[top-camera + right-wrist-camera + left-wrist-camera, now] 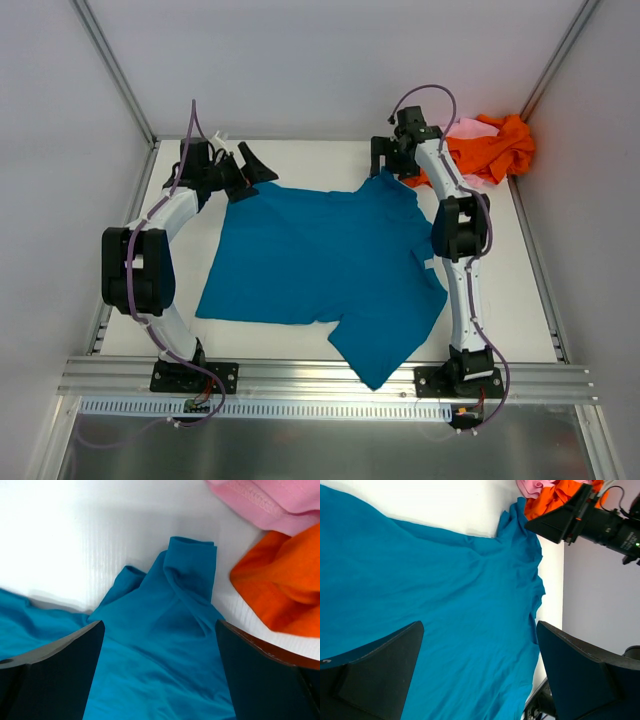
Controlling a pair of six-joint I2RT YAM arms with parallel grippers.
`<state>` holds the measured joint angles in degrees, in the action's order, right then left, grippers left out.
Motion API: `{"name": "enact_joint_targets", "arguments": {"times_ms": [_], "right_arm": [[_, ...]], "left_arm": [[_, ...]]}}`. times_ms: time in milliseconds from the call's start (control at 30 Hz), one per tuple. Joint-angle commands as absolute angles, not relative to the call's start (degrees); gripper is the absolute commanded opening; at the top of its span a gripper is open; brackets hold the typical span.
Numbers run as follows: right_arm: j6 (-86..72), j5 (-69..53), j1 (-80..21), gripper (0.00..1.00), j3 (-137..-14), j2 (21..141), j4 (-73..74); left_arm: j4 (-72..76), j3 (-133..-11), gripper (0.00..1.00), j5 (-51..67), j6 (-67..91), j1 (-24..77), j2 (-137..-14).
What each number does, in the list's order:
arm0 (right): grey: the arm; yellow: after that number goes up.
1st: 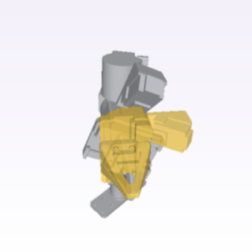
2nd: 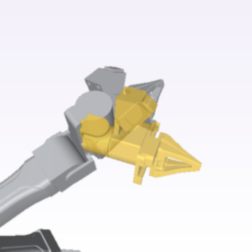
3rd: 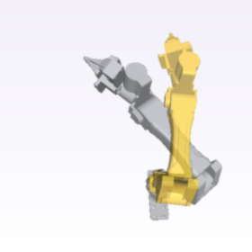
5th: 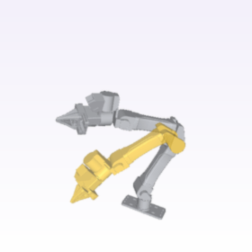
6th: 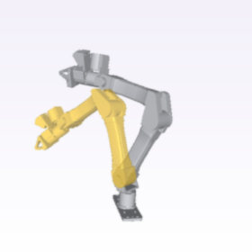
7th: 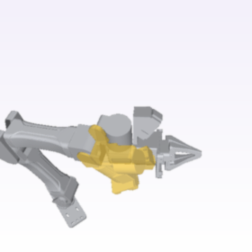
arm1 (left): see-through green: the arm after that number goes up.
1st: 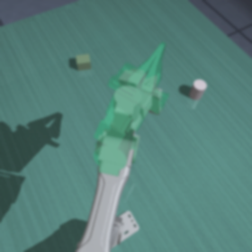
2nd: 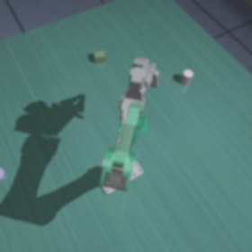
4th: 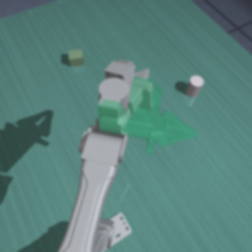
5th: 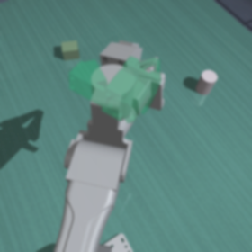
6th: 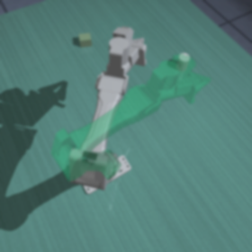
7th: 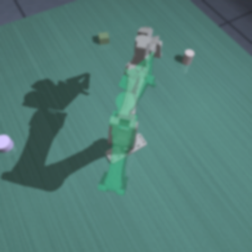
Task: Fold and stack the t-shirts
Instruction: Flatten out the tshirt
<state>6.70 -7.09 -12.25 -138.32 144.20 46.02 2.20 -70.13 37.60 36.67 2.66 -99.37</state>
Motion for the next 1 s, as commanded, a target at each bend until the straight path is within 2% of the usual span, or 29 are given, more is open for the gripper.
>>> {"name": "enact_joint_targets", "arguments": {"times_ms": [0,367,633,833,967], "right_arm": [[7.5,-6.4,-12.7,0.99,-140.6,145.5,43.0],[8.0,1.0,-13.3,0.98,-141.2,148.2,36.3],[8.0,6.3,-13.0,0.91,-141.6,148.4,34.5],[7.6,6.1,-12.3,0.77,-141.6,148.4,35.3],[6.7,4.6,-11.6,0.52,-141.7,148.6,35.5]], "left_arm": [[5.4,-71.0,0.99,40.0,36.7,3.0,-100.2],[5.5,-68.9,0.99,41.0,36.7,3.0,-100.4],[5.1,-70.5,0.99,41.3,36.9,3.0,-102.6],[5.0,-71.4,0.99,41.3,37.0,3.0,-103.4],[5.0,-71.5,0.99,41.3,37.1,3.0,-103.7]]}}
